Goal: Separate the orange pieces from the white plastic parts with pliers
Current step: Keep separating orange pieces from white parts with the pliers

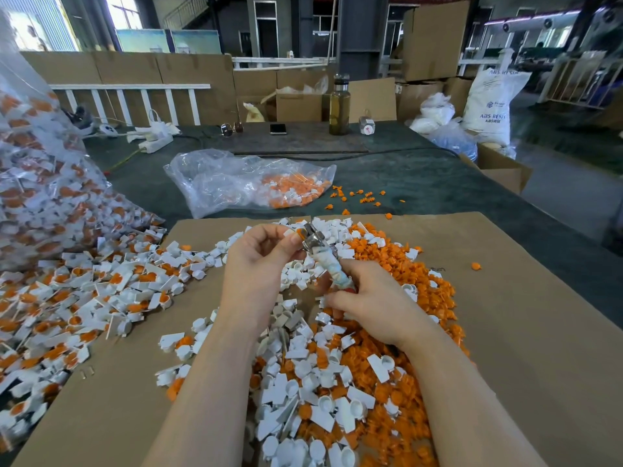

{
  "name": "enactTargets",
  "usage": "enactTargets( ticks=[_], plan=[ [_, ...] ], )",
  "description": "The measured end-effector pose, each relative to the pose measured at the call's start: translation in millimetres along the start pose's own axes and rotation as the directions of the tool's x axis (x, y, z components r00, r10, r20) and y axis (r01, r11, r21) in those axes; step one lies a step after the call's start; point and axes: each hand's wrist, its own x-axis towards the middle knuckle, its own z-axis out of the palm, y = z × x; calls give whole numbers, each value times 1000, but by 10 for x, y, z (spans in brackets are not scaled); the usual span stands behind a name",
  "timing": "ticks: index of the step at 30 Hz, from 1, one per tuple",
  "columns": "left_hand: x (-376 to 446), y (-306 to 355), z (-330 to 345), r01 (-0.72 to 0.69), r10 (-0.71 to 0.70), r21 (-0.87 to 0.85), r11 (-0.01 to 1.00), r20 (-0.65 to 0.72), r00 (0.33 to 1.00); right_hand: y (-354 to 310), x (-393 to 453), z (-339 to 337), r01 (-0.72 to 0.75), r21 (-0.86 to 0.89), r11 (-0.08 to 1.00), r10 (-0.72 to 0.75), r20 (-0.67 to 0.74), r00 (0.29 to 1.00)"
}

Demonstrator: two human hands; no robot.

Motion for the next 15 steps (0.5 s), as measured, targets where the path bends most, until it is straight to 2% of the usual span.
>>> enactTargets(
  ticks=[11, 13, 15],
  plan=[
    [13, -11, 22, -27, 27, -41, 999, 9, 1000, 20, 16, 61, 7, -77, 997, -12, -69, 998],
    [13, -4, 19, 17, -15, -80, 997, 23, 1000, 29, 24, 77, 8, -105, 994, -16, -77, 997],
    [20, 5, -12, 119, -121, -168, 979, 1, 993, 45, 27, 97, 12, -149, 989, -28, -104, 994]
  ],
)
